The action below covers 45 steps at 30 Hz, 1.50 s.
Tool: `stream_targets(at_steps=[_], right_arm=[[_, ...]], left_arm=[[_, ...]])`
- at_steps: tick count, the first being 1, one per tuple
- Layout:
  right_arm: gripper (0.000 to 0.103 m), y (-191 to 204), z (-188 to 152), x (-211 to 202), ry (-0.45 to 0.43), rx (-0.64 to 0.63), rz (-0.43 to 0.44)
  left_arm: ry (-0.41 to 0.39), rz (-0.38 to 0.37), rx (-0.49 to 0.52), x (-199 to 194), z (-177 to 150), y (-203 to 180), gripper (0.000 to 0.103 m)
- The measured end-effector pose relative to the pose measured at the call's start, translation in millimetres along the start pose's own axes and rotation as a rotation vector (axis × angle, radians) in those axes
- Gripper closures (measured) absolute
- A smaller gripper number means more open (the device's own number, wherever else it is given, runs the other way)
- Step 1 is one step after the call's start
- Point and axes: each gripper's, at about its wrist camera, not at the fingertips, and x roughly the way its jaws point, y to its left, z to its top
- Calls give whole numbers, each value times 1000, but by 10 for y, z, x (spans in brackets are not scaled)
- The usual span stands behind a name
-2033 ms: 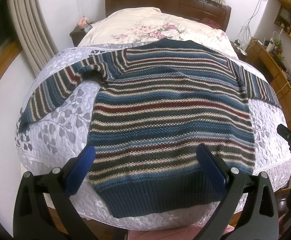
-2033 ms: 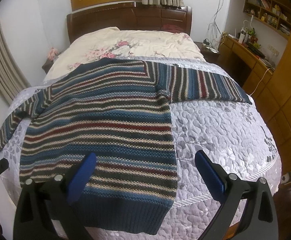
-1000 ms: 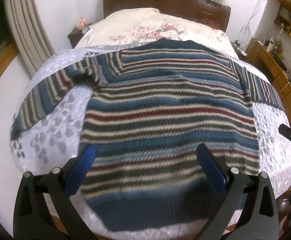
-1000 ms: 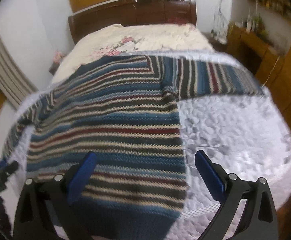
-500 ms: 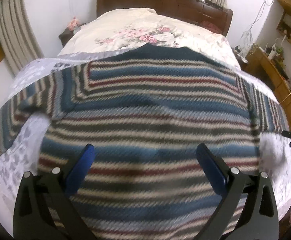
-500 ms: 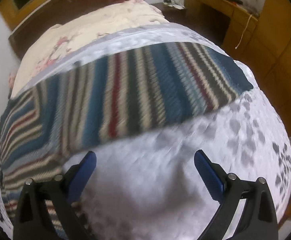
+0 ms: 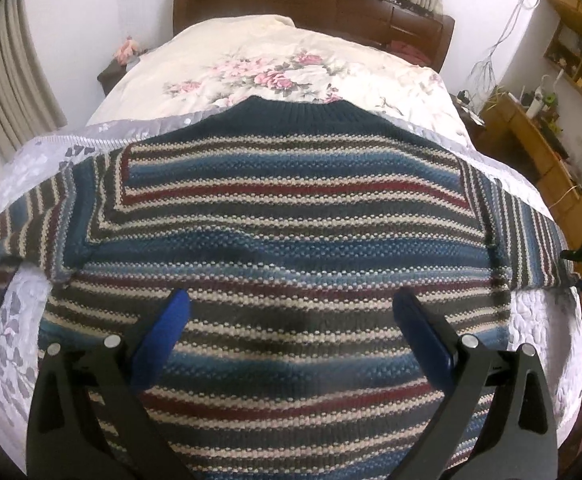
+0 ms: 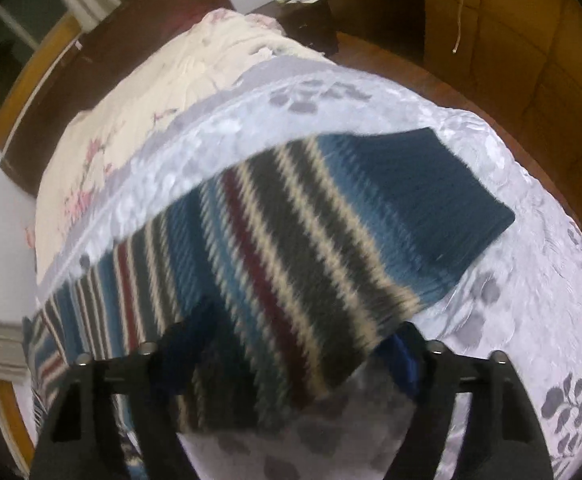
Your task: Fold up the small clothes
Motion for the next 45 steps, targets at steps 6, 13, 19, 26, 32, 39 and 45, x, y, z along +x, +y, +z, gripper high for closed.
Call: stream_targets(at_steps=[6, 13, 19, 26, 32, 39, 45], right_arm=[[75, -481, 197, -25, -13, 143, 115], [89, -374, 80, -218, -69, 85, 152], [89, 244, -62, -503, -133, -54, 218], [89, 1325, -560, -628, -121, -295, 310], [89, 2097, -1063, -586, -88, -454, 373], [89, 2784, -1715, -375, -36, -612, 386], [86, 2951, -2026, 7, 47, -652, 343]], left_arm=[[5, 16, -23, 30, 19, 130, 3], [7, 28, -39, 21, 3, 237, 3], [5, 39, -48, 0, -19, 319, 3], [-8, 59, -75, -64, -40, 513, 3], [-13, 78, -110, -117, -95, 697, 3], [-24, 89, -132, -212, -161, 824, 3], [-24, 80, -135, -236, -187, 804, 3]])
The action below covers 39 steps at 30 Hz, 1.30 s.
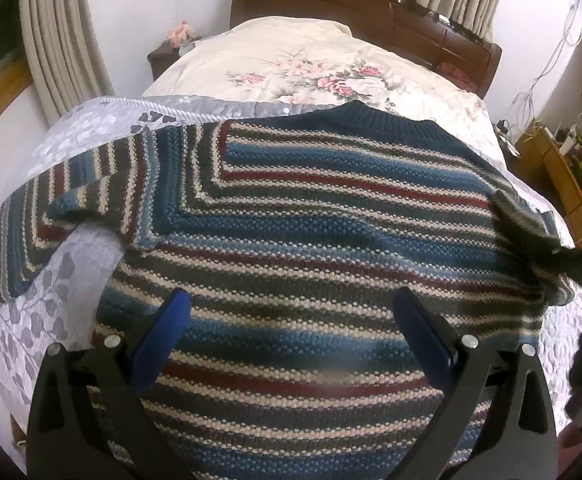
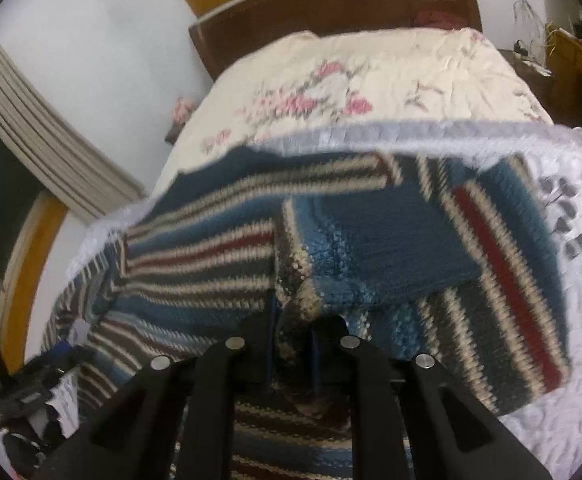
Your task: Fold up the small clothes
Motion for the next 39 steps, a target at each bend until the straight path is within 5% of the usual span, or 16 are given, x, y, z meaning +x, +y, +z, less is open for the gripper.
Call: stream_targets(at_steps=[6, 11, 16, 20, 24, 27, 29, 30, 34, 39], right_arm=[[65, 22, -237, 109, 72, -28, 39], [65, -126, -443, -320, 47, -37, 82], [62, -570, -532, -686, -6, 49, 4], [62, -823, -607, -858, -37, 101, -12], [61, -931, -736, -973, -59, 115, -32], [61, -1008, -829, -1045, -73, 129, -42], [61, -1056, -858, -1076, -80, 140, -48], [60, -1090, -867, -1092, -84, 146, -52], [59, -1162, -835, -1099, -91, 171, -52], [58, -1083, -767, -1070, -100, 162, -42]], left_arm=[[18, -46, 34, -15, 33, -246, 3], [15, -112, 103, -43, 151, -670, 3], [31, -202, 196, 48, 283, -1345, 3], [132, -279, 268, 434, 342, -2005, 3], [268, -299, 249, 908, 303, -2311, 4], [299, -288, 209, 1077, 263, -2385, 5], [268, -282, 213, 1037, 259, -2437, 21], [261, -283, 220, 1016, 269, -2455, 41], [235, -244, 205, 968, 298, -2442, 76], [198, -350, 121, 757, 425, -2158, 93]])
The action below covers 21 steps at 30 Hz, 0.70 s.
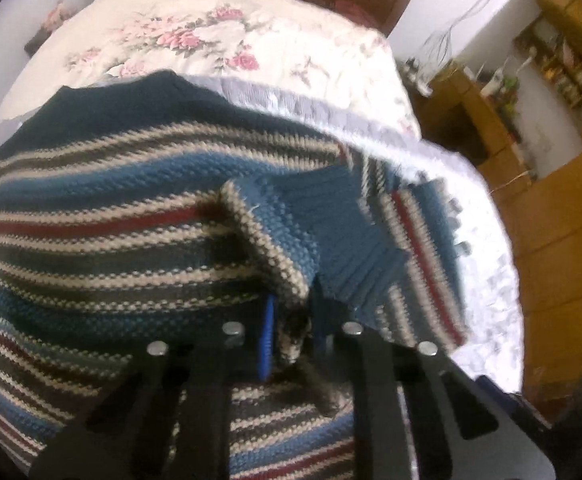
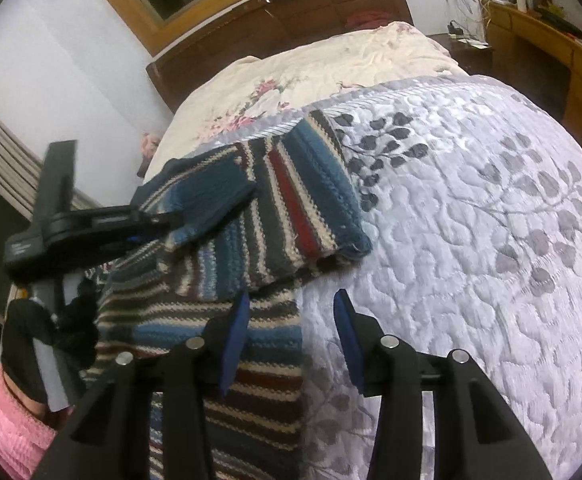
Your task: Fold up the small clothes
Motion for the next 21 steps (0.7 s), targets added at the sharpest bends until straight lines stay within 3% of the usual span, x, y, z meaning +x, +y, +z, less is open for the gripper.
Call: stream_targets(at_steps=[6, 9, 13, 16, 21], right_arm=[[57, 151, 75, 66, -4, -20, 19], [57, 260, 142, 106, -7, -35, 40], [57, 408, 286, 342, 28, -46, 98], [57, 475, 359, 637, 74, -45, 94], [59, 388, 311, 1150, 168, -31, 12]], left_arm=[[-148, -36, 10, -557, 98, 146, 93], [-199, 6, 32, -738, 128, 317, 93], [-146, -10, 2, -650, 186, 643, 91], [-108, 31, 12, -439, 152, 820, 87], [-92, 73, -27, -354, 54, 1192, 66]])
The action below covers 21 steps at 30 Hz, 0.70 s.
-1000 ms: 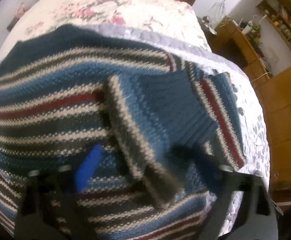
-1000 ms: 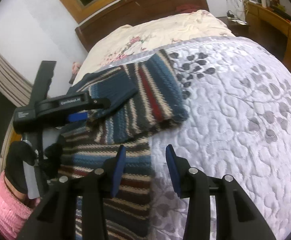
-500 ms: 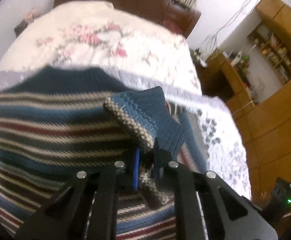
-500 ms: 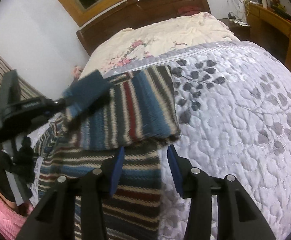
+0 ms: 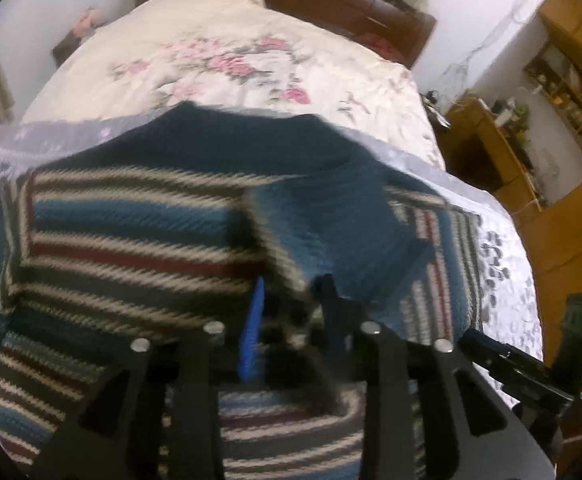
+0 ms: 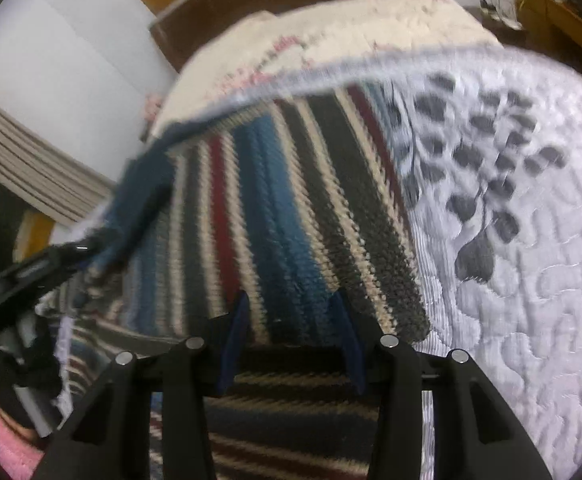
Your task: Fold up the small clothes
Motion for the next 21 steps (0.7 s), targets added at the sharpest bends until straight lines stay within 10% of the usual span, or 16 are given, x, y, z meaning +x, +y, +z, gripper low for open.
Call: stream_targets(at_steps=[5, 12, 18, 21], right_arm=[[58, 68, -14, -67, -10, -43, -20], [54, 121, -36, -377, -71, -16, 30], [52, 60, -119, -477, -74, -14, 17], [51, -11, -176, -533, -77, -2, 15]], left_arm=[[-72, 72, 29, -338, -40, 54, 57], [-123, 109, 313, -574, -140, -839, 29], [-39, 281, 418, -3, -141, -1151, 28], [-2, 385, 417, 223, -131, -1064, 61]])
